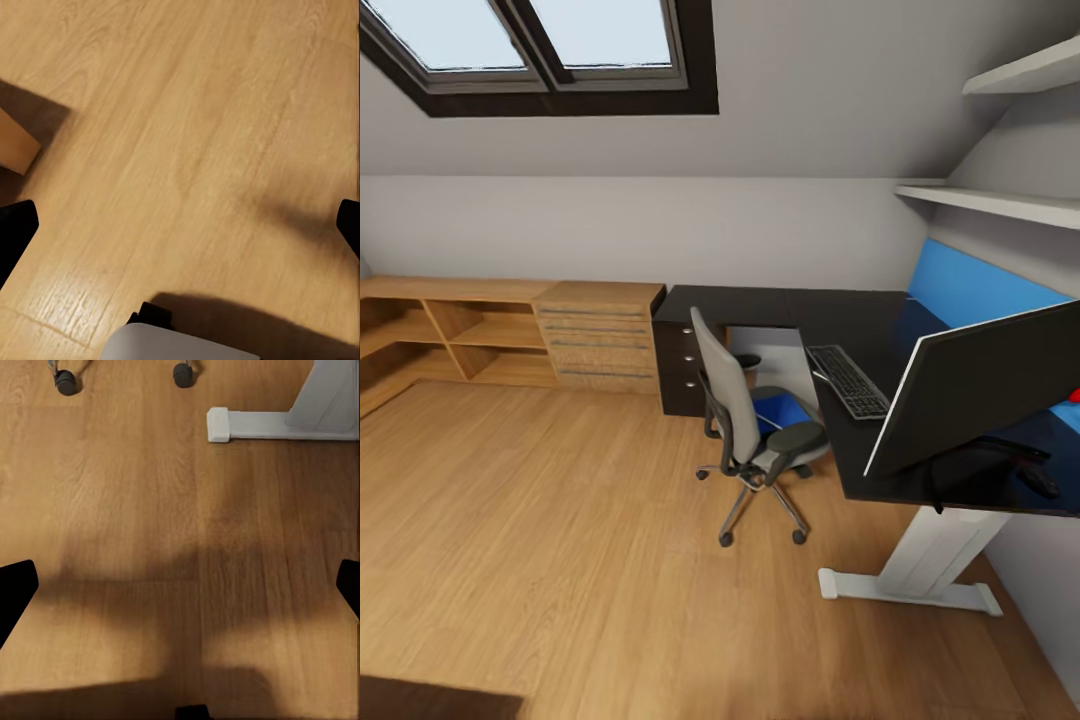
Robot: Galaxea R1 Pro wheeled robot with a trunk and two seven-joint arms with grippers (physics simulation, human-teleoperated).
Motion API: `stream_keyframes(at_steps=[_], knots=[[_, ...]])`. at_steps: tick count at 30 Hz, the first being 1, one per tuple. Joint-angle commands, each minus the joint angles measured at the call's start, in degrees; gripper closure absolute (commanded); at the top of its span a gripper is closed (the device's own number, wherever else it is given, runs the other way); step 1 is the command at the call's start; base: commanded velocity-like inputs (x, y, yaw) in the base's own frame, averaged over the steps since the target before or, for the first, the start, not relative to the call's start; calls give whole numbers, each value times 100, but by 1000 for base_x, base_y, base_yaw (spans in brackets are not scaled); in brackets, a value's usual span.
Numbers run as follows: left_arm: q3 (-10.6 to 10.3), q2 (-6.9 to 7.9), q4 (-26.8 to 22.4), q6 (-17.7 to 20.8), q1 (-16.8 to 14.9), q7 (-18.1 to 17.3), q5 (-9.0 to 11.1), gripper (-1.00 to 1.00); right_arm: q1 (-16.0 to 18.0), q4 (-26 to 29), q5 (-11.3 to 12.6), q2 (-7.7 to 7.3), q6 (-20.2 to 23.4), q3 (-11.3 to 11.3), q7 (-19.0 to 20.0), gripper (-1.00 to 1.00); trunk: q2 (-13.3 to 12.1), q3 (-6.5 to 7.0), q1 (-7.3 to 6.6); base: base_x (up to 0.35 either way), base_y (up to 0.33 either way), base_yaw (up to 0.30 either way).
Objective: In the bedroom, organize the workspace by keeping the computer under the desk, ensuring the monitor is on the desk, placing the keyboard on the desk next to the monitor, placing the mouse on the desk next to the keyboard, moving the folder from the swivel chair onto the desk next to the mouse, stacking the notebook on top of the folder with the pen on top of the notebook, and positioning the swivel chair next to the desk.
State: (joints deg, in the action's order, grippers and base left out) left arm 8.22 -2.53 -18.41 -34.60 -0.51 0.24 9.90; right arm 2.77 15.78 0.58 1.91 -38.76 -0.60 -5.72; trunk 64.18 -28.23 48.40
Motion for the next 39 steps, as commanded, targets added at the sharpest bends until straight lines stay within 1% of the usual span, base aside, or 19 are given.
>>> stream_keyframes(at_steps=[1, 9, 13, 14, 15, 19, 21, 22, 23, 24, 28, 36, 39], knots=[[-2, -2, 1, -9, -1, 1, 14, -100, 4, -5, 4, 5, -18, -5, -8, -100, 45, -24, 23, 0, 0, -272], [-20, 21, -6, 42, -1, -14, 2, -100, 4, -5, -4, 12, -18, -1, -8, -100, 366, -168, 198, 0, 0, -271], [-22, 34, -18, 131, -1, -9, 0, -100, 4, -9, -8, 11, -18, -1, -8, -100, 526, -239, 286, 0, 0, -208], [-22, 38, -40, 441, 0, -3, 2, -100, 4, -12, -35, 7, -18, 5, -7, -100, 566, -257, 308, 0, 0, -56], [-22, 40, -59, 590, -1, -1, 0, -100, 4, -10, -46, 5, -18, 3, -7, -100, 606, -275, 330, 0, 0, -36], [-19, 60, -210, 950, -1, 8, -3, -100, 4, -6, -61, 0, -18, 0, -8, -100, 767, -347, 418, 0, 0, -18], [-11, 152, -308, 1334, -1, 10, 10, -100, 4, -7, -64, -4, -18, -1, -8, -100, 847, -383, 462, 0, 0, -5], [-9, 194, -375, 1620, -1, 10, 17, -100, 4, -8, -65, -5, -18, -3, -8, -100, 887, -401, 484, 0, 0, -2], [-8, 209, -419, 1777, -1, 11, 19, -100, 4, -7, -66, -7, -18, -4, -8, -100, 927, -419, 506, 0, 0, -2], [15, 257, -772, 2647, -1, 23, 26, -100, 4, -11, -66, -14, -23, -9, -8, -100, 967, -437, 528, 0, 0, 0], [20, 235, -842, 2729, 0, 34, 21, -100, 4, -13, -67, -15, -24, -10, -8, -100, 1128, -509, 616, 0, 0, 0], [15, 230, -864, 2751, -1, 38, 20, -100, 4, -22, -56, -8, -18, -10, -8, -100, 1449, -652, 791, 0, 4, 0], [8, 234, -859, 2755, -1, 38, 20, -100, 4, -24, -57, -7, -18, -10, -8, -100, 1569, -706, 857, 0, 145, 0]])
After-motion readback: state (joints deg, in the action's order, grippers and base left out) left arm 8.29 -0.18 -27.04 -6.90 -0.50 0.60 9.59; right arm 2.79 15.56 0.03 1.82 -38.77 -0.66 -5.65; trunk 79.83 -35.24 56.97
